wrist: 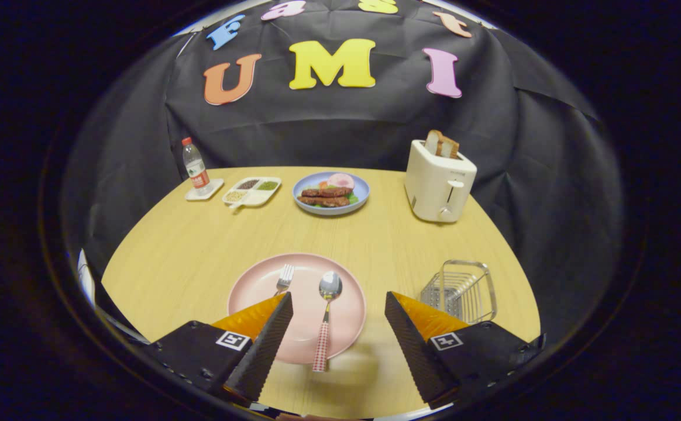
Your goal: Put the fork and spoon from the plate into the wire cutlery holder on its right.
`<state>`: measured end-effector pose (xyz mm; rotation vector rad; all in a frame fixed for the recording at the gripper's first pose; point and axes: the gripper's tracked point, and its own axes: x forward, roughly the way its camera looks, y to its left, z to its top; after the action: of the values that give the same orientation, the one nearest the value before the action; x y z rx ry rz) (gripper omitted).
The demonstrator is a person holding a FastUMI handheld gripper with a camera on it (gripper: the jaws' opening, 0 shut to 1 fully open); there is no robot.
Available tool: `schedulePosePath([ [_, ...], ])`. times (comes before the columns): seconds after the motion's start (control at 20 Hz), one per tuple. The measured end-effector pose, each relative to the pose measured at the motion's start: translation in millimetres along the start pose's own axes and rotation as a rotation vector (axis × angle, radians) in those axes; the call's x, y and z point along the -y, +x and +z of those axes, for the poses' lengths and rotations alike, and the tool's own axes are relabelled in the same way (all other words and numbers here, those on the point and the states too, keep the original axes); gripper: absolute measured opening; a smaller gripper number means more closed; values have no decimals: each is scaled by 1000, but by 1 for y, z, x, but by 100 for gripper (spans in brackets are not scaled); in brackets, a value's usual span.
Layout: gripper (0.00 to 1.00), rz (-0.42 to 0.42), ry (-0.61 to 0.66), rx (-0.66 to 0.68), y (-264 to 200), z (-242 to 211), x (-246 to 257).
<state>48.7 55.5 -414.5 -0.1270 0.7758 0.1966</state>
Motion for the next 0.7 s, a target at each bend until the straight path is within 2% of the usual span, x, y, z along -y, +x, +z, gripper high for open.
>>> schedulePosePath([
  [0.25,90,-25,25,-72,31,-27,-12],
  [0.5,71,-32,-8,-112,58,-45,-23],
  [0.65,37,-40,28,-167,63,-57,-21],
  [0.7,29,-52,31,-167,66,-60,-16],
])
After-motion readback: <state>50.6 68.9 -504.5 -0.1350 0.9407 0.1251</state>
